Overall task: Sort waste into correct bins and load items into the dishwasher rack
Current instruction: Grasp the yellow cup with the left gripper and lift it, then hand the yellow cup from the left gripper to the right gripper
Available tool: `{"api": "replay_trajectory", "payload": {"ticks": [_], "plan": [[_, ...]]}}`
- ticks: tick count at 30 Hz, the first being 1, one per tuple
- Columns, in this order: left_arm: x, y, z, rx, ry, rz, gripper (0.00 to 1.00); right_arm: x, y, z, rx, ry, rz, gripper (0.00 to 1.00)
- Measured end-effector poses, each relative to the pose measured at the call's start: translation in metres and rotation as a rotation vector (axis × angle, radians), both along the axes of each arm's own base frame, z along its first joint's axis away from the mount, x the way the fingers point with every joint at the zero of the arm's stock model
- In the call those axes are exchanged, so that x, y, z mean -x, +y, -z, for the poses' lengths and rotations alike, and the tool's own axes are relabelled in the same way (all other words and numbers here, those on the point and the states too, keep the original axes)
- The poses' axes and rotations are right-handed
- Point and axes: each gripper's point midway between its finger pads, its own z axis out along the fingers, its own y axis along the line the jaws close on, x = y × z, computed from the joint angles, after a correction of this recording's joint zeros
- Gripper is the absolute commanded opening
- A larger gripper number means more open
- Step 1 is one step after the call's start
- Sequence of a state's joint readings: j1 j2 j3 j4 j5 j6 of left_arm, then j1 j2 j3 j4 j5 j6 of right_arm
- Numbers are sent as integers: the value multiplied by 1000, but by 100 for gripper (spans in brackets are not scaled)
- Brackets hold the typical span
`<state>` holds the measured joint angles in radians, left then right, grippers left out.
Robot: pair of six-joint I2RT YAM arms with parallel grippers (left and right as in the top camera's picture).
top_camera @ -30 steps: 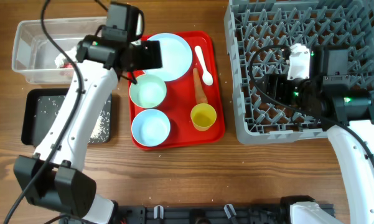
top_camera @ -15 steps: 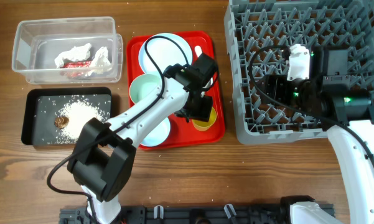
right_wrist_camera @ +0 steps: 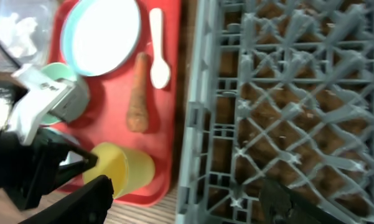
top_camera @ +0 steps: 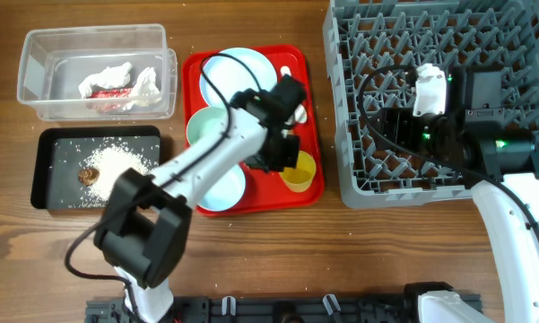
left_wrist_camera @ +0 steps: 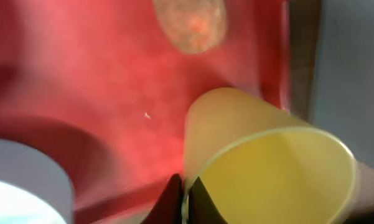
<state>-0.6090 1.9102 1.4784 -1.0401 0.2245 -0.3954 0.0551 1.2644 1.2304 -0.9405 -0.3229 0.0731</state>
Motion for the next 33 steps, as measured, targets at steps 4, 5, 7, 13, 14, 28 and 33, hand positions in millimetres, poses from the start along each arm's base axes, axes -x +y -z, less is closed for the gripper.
{"api": "replay_trajectory", "payload": {"ticks": [4, 5, 7, 13, 14, 28, 33], "plan": [[-41, 38, -55, 393, 56, -148, 4, -1, 25, -15, -131, -39, -92, 80], [-47, 44, -71, 498, 54, -156, 4, -2, 31, -20, -162, -54, -116, 82], [-55, 50, -96, 683, 55, -150, 4, -5, 46, -35, -244, -106, -184, 85], [-53, 44, -162, 1112, 2, 1, 4, -14, 93, -64, -539, -189, -461, 94], [-53, 44, -166, 1135, -2, 12, 4, -12, 99, -64, -592, -179, -511, 95], [-44, 28, -183, 1235, -8, 100, 4, -10, 151, -72, -676, -237, -723, 95], [-45, 28, -184, 1240, -19, 107, 4, -17, 151, -67, -676, -228, -706, 69]]}}
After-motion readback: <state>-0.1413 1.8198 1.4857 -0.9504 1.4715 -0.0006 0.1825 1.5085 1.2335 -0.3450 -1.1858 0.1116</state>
